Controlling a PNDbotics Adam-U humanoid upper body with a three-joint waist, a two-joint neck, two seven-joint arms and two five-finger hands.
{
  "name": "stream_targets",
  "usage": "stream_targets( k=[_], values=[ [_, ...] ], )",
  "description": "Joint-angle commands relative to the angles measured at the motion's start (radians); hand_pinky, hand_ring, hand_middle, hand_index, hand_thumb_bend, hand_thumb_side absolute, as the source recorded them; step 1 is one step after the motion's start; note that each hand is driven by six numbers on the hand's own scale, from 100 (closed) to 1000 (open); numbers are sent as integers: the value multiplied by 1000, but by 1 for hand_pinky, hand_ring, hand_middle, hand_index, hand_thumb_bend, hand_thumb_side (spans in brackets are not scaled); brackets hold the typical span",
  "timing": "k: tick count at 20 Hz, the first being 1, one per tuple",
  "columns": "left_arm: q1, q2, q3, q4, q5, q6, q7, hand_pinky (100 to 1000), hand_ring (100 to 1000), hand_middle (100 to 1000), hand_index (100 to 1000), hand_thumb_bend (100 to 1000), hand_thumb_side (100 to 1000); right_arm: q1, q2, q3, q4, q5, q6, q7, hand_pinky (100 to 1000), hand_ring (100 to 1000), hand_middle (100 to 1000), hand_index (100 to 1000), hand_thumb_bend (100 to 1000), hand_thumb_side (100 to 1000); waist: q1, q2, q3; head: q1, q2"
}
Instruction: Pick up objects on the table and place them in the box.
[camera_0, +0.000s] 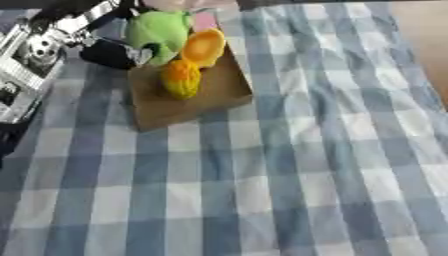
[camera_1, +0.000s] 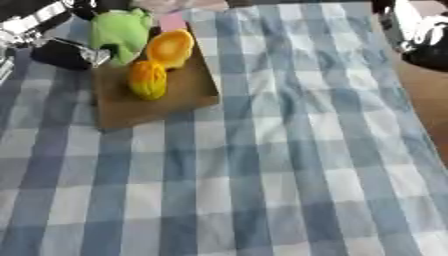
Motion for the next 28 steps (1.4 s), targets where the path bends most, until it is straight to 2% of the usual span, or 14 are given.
stream_targets(
  k=[1, 3, 5, 10, 12, 14, 15, 16, 19, 21, 23, 25, 28],
  values=[
    [-24, 10, 6, 8, -43, -20, -19, 941, 907, 927, 1000, 420, 537, -12, -17, -9, -14, -7, 1, 4, 803, 822, 767, 822, 100, 418, -2, -22, -2, 1, -10],
    [-22, 11, 10, 8, -78, -28, -23, 939, 905, 918, 1000, 520, 532, -10, -15, -9, -14, -8, 2, 5, 803, 822, 767, 821, 100, 419, -2, -23, 0, -3, -8],
    [-20, 12, 16, 3, -98, -33, -19, 936, 900, 910, 1000, 513, 531, -8, -13, -9, -14, -8, 3, 7, 803, 822, 767, 821, 100, 418, -3, -25, 1, -8, -5],
    [-15, 19, 27, -34, -72, -21, -16, 923, 869, 883, 977, 365, 565, -3, -12, -10, -14, -12, 8, 7, 803, 822, 767, 821, 100, 420, -8, -35, 9, -22, 5],
    [-12, 26, 26, -60, -50, -13, -27, 920, 861, 876, 966, 328, 540, -1, -12, -11, -14, -14, 8, 6, 803, 822, 767, 821, 100, 420, -9, -39, 12, -27, 9],
    [-6, 35, 31, -98, -29, 0, -30, 908, 841, 856, 947, 203, 478, 1, -12, -12, -14, -16, 7, 5, 803, 823, 767, 821, 100, 420, -11, -44, 14, -33, 11],
    [-1, 42, 39, -130, -16, 11, -19, 898, 820, 837, 925, 103, 430, 3, -13, -13, -14, -16, 7, 4, 803, 823, 767, 821, 100, 421, -12, -47, 16, -36, 13],
    [8, 52, 51, -176, 3, 25, 4, 889, 789, 815, 897, 100, 433, 5, -14, -13, -14, -17, 6, 4, 803, 823, 768, 821, 100, 421, -13, -49, 19, -39, 15],
    [59, 80, 117, -379, 125, 95, 130, 884, 746, 785, 862, 100, 453, 12, -18, -19, -14, -22, 1, -3, 803, 823, 768, 821, 100, 425, -14, -56, 30, -49, 23],
    [117, 114, 175, -545, 248, 146, 259, 885, 739, 778, 853, 100, 446, 18, -21, -26, -14, -26, -2, -10, 803, 823, 768, 821, 100, 427, -16, -61, 40, -60, 31],
    [195, 162, 224, -688, 368, 169, 398, 886, 742, 778, 855, 100, 452, 24, -26, -33, -14, -30, -6, -17, 803, 823, 768, 820, 100, 429, -16, -67, 49, -69, 36],
    [266, 202, 266, -736, 481, 127, 529, 887, 741, 776, 856, 100, 469, 31, -28, -36, -14, -35, -8, -21, 803, 823, 768, 820, 100, 429, -18, -73, 57, -79, 40],
    [396, 251, 334, -750, 619, 14, 692, 887, 736, 772, 859, 100, 495, 38, -31, -42, -14, -37, -11, -23, 802, 822, 767, 820, 100, 429, -23, -79, 69, -98, 44]
  ],
)
